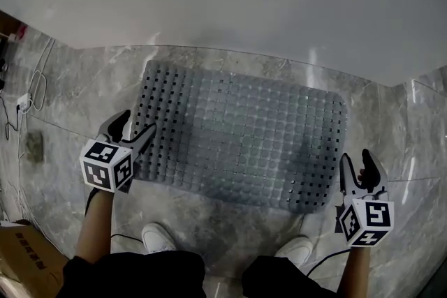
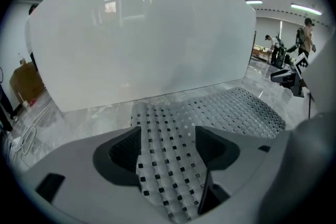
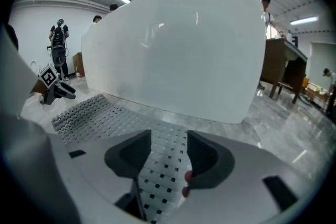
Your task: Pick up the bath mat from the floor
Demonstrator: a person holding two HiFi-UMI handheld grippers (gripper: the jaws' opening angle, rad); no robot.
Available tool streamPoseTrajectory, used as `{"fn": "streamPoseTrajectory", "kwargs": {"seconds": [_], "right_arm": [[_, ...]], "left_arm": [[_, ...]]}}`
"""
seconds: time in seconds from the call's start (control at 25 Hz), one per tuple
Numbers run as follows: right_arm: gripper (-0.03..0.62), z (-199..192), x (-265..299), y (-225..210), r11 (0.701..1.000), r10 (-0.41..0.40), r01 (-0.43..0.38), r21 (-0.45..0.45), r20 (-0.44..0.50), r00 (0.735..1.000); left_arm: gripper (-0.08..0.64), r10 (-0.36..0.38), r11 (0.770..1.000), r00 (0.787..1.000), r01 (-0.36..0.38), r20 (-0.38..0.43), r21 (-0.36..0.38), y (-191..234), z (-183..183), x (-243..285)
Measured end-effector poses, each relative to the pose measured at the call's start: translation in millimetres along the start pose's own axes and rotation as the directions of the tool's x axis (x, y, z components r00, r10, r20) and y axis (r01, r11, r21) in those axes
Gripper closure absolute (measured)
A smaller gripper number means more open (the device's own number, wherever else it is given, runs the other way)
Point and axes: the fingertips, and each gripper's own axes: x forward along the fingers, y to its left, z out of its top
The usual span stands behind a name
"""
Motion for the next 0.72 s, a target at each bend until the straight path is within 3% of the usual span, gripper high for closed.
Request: {"fn": "streamPoseTrajectory", "kwargs": {"seconds": [0.12, 0.32, 0.72], "right_arm": [[0.368, -25, 11, 1, 0.998, 0.022, -0.013, 0.068, -0.123, 0.992], [0.334, -65, 36, 2, 0.993, 0.062, -0.029, 0.115, -0.289, 0.955], [0.307, -130, 67, 4, 0.982, 0.103, -0.001, 0.189, -0.534, 0.839]], "left_arm": [[0.231, 0.000, 0.999, 0.998, -0.003, -0.062, -0.050, 8, -18, 9], [0.207, 0.016, 0.996, 0.988, -0.029, -0.154, -0.082, 25, -43, 25], [0.189, -0.012, 0.992, 0.953, -0.026, -0.302, -0.124, 36, -87, 49]]}}
